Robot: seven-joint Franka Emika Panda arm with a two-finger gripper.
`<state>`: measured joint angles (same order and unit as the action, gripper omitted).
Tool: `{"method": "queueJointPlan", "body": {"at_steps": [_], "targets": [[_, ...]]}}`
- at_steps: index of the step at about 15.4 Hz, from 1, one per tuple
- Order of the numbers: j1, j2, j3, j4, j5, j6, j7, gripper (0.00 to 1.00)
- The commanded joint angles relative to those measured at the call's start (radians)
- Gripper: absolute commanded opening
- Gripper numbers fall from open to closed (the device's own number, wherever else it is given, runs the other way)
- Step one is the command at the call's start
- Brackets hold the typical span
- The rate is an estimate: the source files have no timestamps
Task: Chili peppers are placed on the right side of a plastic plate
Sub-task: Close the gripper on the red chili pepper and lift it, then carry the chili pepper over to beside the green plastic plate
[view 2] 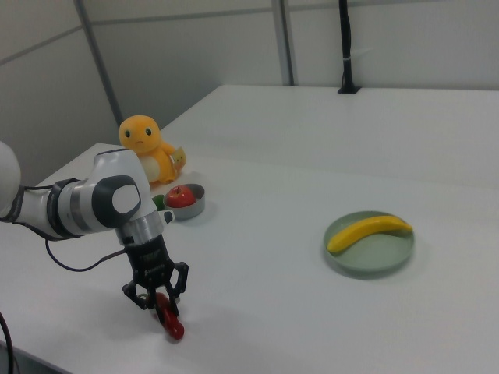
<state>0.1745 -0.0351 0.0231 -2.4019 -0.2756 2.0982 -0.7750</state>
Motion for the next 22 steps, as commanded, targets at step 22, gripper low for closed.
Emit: {"method": "queueJointPlan", "body": {"at_steps": [22], "targets": [[-0.230, 0.262, -0.216, 0.725, 0.432, -0.024, 0.068, 0.09]]}}
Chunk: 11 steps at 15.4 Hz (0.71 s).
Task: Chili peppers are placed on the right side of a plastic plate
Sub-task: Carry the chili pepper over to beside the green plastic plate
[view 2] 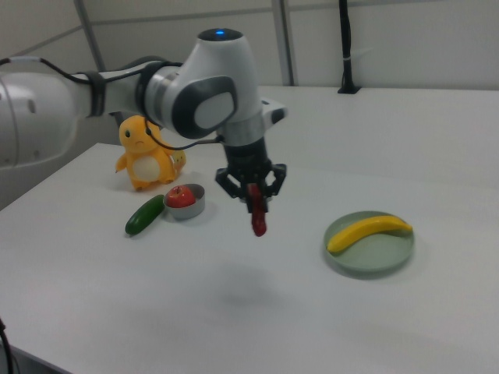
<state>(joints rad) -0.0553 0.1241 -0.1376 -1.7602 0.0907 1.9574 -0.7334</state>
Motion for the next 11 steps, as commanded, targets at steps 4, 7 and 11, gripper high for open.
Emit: {"method": "queueJointPlan", "body": {"at_steps": [4, 7, 11], "targets": [[-0.014, 0.215, -0.114, 0.112, 0.118, 0.335, 0.025, 0.09], [-0.069, 0.316, -0.114, 0.200, 0.181, 0.425, 0.025, 0.09], [-0.142, 0.446, -0.112, 0.307, 0.208, 0.569, 0.023, 0.09]]}}
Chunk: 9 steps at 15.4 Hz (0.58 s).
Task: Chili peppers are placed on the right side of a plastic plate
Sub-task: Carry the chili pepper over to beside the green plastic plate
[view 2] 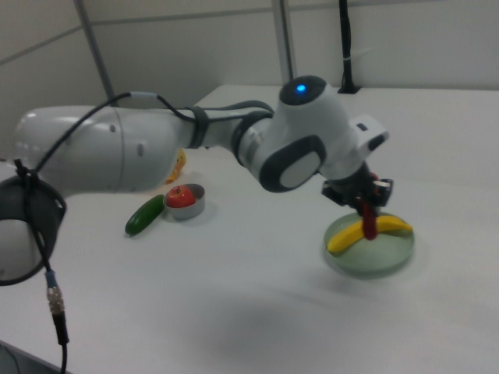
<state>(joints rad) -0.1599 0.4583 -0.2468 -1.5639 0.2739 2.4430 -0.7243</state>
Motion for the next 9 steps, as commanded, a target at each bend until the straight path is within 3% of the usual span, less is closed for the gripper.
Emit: {"method": "queueJointPlan", "body": {"at_steps": [1, 6, 9], "targets": [[-0.053, 0.144, 0.000, 0.131, 0.027, 0.135, 0.014, 0.09], [-0.084, 0.281, -0.002, 0.221, 0.024, 0.266, 0.014, 0.09], [-0.089, 0.305, -0.002, 0.214, 0.018, 0.290, 0.006, 0.09]]}}
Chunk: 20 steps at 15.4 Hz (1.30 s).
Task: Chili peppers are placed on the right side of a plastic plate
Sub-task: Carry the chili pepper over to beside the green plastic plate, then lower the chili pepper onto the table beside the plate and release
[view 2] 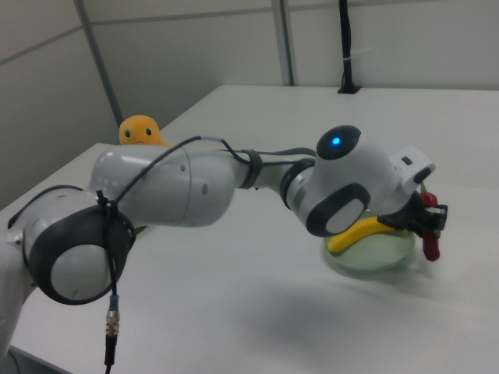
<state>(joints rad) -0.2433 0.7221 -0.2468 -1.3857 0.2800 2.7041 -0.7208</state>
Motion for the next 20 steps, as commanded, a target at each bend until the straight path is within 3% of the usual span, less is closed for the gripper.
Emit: {"method": "queueJointPlan", "body": {"at_steps": [1, 3, 6, 12, 16, 20], "targets": [[-0.005, 0.062, -0.002, 0.043, 0.008, 0.039, 0.004, 0.09], [-0.007, 0.077, -0.002, 0.036, 0.008, 0.091, 0.000, 0.16], [-0.007, 0.082, 0.003, 0.036, 0.010, 0.103, 0.009, 0.53], [-0.005, 0.068, 0.004, 0.002, 0.016, 0.160, 0.011, 0.99], [-0.004, 0.005, 0.009, -0.036, 0.016, 0.158, 0.014, 1.00], [0.035, -0.137, 0.009, -0.154, 0.018, 0.145, 0.014, 1.00]]}}
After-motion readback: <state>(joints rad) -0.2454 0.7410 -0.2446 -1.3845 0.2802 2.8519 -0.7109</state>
